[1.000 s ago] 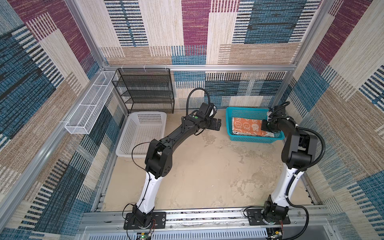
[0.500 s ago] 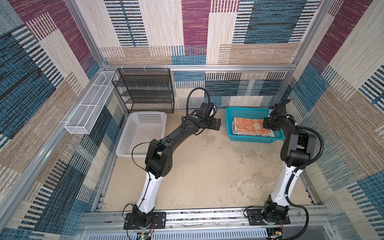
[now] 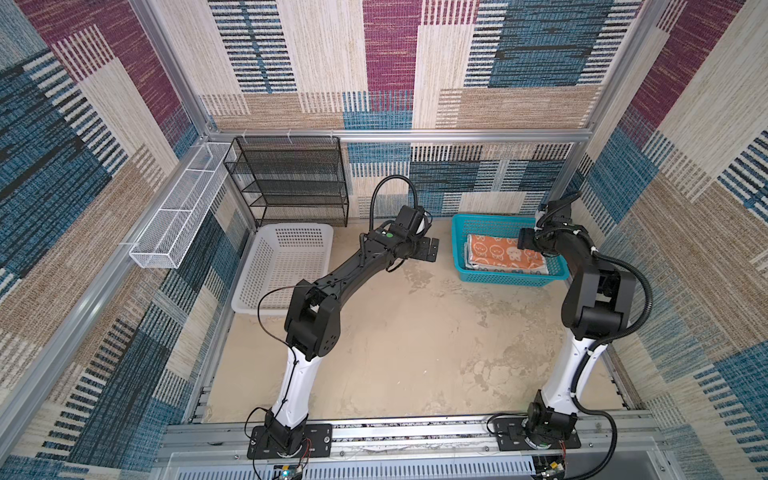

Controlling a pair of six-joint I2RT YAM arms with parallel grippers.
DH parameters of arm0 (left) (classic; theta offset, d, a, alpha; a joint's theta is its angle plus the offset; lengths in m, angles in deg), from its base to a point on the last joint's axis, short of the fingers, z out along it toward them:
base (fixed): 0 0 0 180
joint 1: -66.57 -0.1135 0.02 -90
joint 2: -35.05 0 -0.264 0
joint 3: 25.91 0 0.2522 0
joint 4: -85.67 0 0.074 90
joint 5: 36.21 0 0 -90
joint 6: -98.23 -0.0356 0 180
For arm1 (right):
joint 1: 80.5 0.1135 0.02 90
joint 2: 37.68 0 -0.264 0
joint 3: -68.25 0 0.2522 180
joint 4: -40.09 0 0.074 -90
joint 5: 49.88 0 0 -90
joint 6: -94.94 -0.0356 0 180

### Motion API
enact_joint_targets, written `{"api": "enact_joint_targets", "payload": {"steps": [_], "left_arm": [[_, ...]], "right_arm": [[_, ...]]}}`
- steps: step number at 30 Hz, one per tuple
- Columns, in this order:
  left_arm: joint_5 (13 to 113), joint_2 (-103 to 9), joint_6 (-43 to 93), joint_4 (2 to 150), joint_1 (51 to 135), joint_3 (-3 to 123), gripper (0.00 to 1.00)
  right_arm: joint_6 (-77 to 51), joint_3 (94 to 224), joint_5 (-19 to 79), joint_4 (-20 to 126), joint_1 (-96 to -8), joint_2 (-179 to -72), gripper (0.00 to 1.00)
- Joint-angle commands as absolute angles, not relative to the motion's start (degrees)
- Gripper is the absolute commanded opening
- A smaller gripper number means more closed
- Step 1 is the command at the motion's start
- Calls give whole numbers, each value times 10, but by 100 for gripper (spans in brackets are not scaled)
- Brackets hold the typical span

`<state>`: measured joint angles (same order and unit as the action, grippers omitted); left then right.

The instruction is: Fold and stack the towels

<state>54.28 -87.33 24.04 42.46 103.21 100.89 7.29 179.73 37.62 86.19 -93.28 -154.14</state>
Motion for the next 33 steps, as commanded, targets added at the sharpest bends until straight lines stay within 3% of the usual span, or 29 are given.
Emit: {"api": "enact_joint_targets", "payload": {"steps": [1,3,11,17,21,27,33], "left_arm": [[511,-837,204,457,1030,973,99],[499,-814,197,468,1027,949,99],[474,-746,252,398,911,887,99],[440,-673,281,411,813,759,99],[460,-694,297,405,765,728,99],[535,-773,321,401,762,751,99],[556,-824,329,400,814,788,99]], "right_arm": [[55,1796,360,838,-924,-1511,93],[52,1800,357,842,-915,-1495,100],[25,1751,323,817,-844,-1401,99],[7,1663,267,733,-754,-1320,99],[-4,1594,230,643,-685,-1290,99],[-13,1559,219,618,-642,-1278,99],[-3,1535,273,634,-642,-1257,99]]}}
